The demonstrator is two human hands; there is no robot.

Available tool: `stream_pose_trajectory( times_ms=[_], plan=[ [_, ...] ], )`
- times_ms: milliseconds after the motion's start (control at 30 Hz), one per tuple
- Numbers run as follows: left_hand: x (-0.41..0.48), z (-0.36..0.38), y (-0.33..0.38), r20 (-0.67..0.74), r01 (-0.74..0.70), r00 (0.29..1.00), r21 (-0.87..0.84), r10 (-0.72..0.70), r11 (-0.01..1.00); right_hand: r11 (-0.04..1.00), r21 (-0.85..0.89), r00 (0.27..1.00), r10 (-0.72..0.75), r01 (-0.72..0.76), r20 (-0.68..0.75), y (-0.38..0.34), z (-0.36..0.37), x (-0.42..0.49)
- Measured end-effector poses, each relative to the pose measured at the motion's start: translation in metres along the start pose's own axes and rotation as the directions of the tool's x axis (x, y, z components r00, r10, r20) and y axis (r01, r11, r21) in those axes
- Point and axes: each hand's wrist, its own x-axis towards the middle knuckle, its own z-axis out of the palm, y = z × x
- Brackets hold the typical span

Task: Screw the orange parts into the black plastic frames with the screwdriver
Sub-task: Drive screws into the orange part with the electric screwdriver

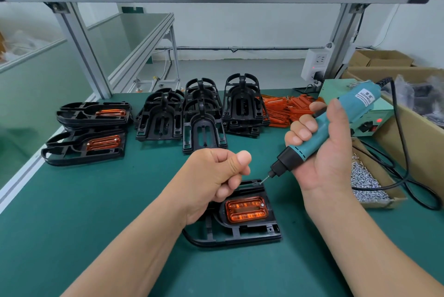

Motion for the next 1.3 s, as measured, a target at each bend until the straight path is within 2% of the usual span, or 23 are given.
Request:
stream_pose_trajectory(
  times_ms=[200, 300, 400, 800, 1100, 1300],
  plan=[
    [0.002, -0.002, -0.001, 0.091, 0.082, 0.993, -0.062, -0.077, 0.995, 1.000, 0.015, 1.000, -0.010, 0.010, -0.009, -0.002, 0.000, 0.000],
    [0.000, 0.000, 0.000, 0.128, 0.086, 0.988, 0.018, -0.088, 0.996, 1.000, 0.021, 1.000, -0.019, 0.019, -0.012, -0.003, 0.000, 0.000],
    [-0.002, 0.003, 0.001, 0.155, 0.068, 0.985, 0.094, -0.082, 0.993, 0.999, 0.027, 1.000, -0.027, 0.027, -0.015, -0.004, 0.000, 0.000],
    [-0.008, 0.010, 0.007, 0.225, 0.017, 0.972, 0.216, -0.067, 0.976, 0.997, 0.066, 0.999, -0.039, 0.038, 0.012, -0.003, 0.006, -0.003],
    [-0.009, 0.010, 0.000, 0.288, -0.119, 0.957, 0.341, 0.017, 0.932, 0.998, 0.045, 0.999, -0.032, 0.031, 0.019, -0.001, 0.008, -0.005],
    [-0.009, 0.010, 0.000, 0.287, -0.136, 0.957, 0.343, 0.034, 0.929, 0.999, 0.030, 0.999, -0.020, 0.019, 0.031, -0.002, 0.006, -0.004]
  ],
)
